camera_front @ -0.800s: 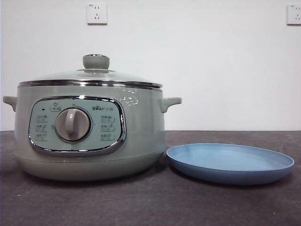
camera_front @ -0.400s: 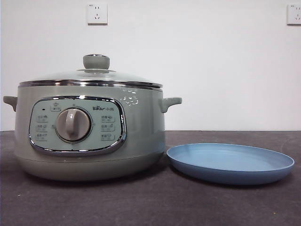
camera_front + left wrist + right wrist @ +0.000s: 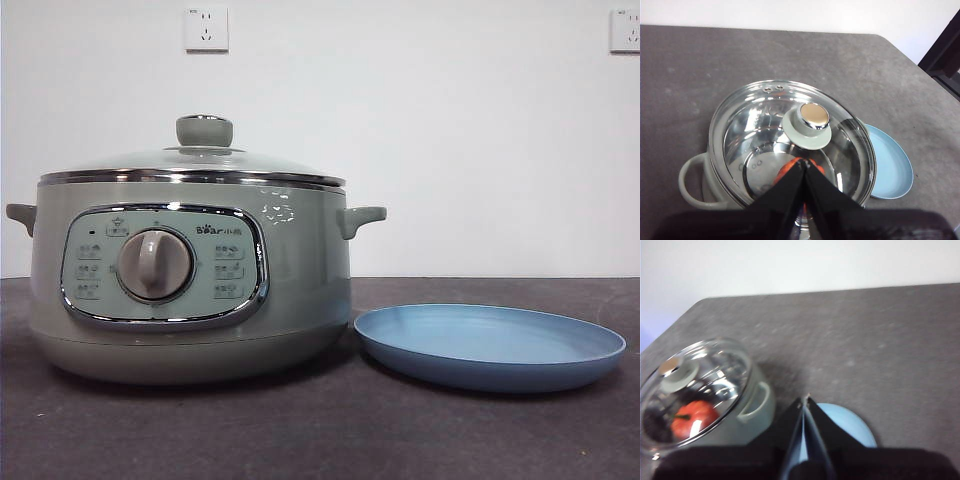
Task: Take the pumpkin out from the steamer,put the pumpkin in the blue plate,close the lid
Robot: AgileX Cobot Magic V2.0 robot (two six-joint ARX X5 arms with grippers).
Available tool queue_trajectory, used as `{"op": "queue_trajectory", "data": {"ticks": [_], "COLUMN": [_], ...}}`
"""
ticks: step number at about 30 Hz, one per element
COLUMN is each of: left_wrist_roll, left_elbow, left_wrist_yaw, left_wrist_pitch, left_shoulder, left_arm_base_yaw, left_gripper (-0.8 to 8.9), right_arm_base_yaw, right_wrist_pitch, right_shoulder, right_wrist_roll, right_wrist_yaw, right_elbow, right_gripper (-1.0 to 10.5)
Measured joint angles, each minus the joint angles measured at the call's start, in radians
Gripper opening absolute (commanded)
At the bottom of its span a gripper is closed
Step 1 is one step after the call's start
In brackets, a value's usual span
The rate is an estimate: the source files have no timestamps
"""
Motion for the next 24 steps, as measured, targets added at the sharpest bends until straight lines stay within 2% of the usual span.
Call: {"op": "queue_trajectory", "data": {"ticks": [2,3,4,6,12,17,24], "left_wrist_roll": [0.001,0.002,0.003,0.003,-0.023,-0.032,-0.008], "left_elbow": [0.000,0.000,0.000,0.000,0.001,0.053,0.188], "left_wrist_yaw": [0.018,0.020,0.021,0.021,0.021,0.004,-0.138], "left_wrist_pitch": [0.003,0.008,0.020,0.032,0.104,0.130,0.132], "left_shoulder": [0.000,0.000,0.000,0.000,0.025,0.138,0.319], "left_arm_base_yaw": [-0.003,-0.007,-0.013,-0.018,-0.044,-0.115,-0.268], "left_gripper": [3.06,3.94,4.30,4.30,4.31,4.32,4.31], "right_arm_base_yaw": [0.000,0.000,0.000,0.000,0.000,0.000,0.000], "right_wrist_pitch": [-0.003,-0.003,-0.003,-0.003,-0.003,-0.001,-0.005], "right_shoulder": [0.016,0.023,0.031,0.044,0.067,0.068,0.068], "right_wrist_roll": [-0.003,-0.002,-0.002,0.006,0.021,0.029,0.032], "right_wrist_yaw": [-0.009,-0.009,-0.009,-0.009,-0.010,-0.011,-0.012], "right_elbow": [0.000,0.000,0.000,0.000,0.000,0.000,0.000], "right_gripper": [3.3,4.0,4.6,5.1,5.1,5.1,5.0]}}
